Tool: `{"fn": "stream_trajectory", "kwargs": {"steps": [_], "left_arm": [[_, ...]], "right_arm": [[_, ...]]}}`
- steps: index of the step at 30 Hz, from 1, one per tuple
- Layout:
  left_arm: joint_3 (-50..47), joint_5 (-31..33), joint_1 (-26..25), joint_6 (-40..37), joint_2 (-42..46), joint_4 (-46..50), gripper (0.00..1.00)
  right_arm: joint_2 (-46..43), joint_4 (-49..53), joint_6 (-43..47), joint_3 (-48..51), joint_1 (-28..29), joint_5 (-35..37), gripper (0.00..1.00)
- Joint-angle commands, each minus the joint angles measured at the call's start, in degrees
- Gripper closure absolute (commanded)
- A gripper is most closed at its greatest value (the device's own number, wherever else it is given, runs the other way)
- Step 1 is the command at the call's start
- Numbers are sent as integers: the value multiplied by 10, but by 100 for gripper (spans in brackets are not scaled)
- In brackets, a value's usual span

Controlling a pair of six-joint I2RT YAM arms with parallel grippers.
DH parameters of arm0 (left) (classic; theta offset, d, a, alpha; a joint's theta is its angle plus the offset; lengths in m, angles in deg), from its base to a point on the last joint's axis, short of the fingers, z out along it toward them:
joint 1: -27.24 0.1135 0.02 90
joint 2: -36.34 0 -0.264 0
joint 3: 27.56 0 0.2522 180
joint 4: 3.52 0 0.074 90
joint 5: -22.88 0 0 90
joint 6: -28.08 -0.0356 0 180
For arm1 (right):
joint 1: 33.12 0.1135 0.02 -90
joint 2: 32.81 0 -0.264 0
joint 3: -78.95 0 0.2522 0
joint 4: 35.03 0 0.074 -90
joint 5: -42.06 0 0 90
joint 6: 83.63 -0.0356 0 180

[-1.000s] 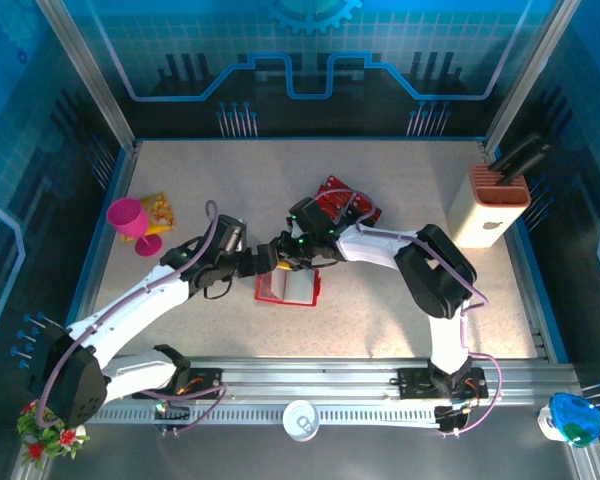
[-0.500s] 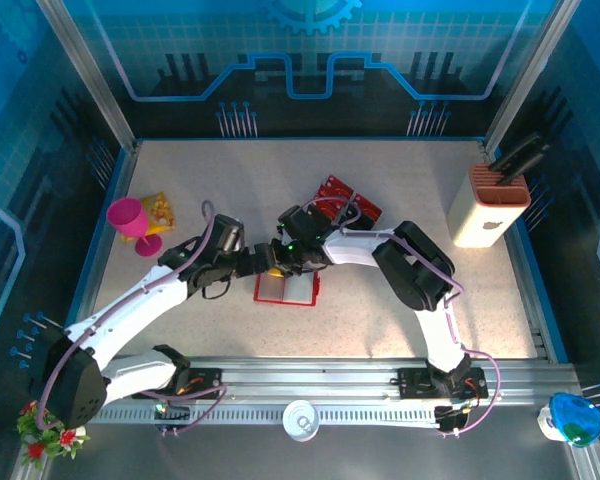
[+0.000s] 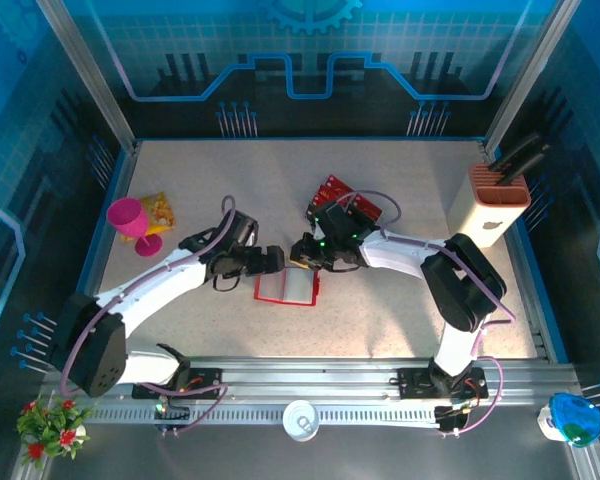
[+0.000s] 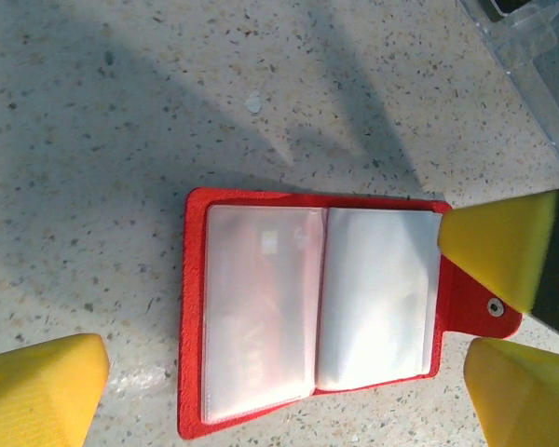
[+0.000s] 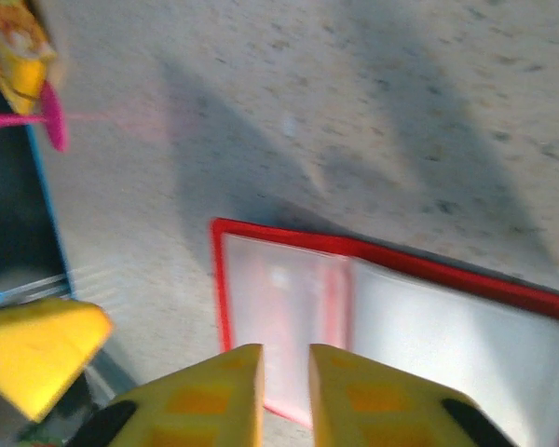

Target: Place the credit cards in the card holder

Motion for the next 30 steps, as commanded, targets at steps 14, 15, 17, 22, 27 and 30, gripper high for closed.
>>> {"fn": "stream_trajectory", "kwargs": {"steps": [14,15,17,22,27,30], "left_arm": [[13,-1,-46,-65,-102,-8,1],[12,-1,-48,-66,-106,-10,1],[9,-2,-50,-68,-113,-13,1],[6,-1,-52,-70,-129,-19,1],[-3,0,-53,-68,-133,-26,1],[-10,3,-54,-68,-138,-27,1]], "right_arm": [[54,145,96,-43,6,49,93],[60,146,98,-45,7,46,93],[68,145,102,-53,10,39,94],[89,149,107,-74,21,25,95],[104,147,106,-85,29,18,95],[107,144,103,-85,30,14,95]]}}
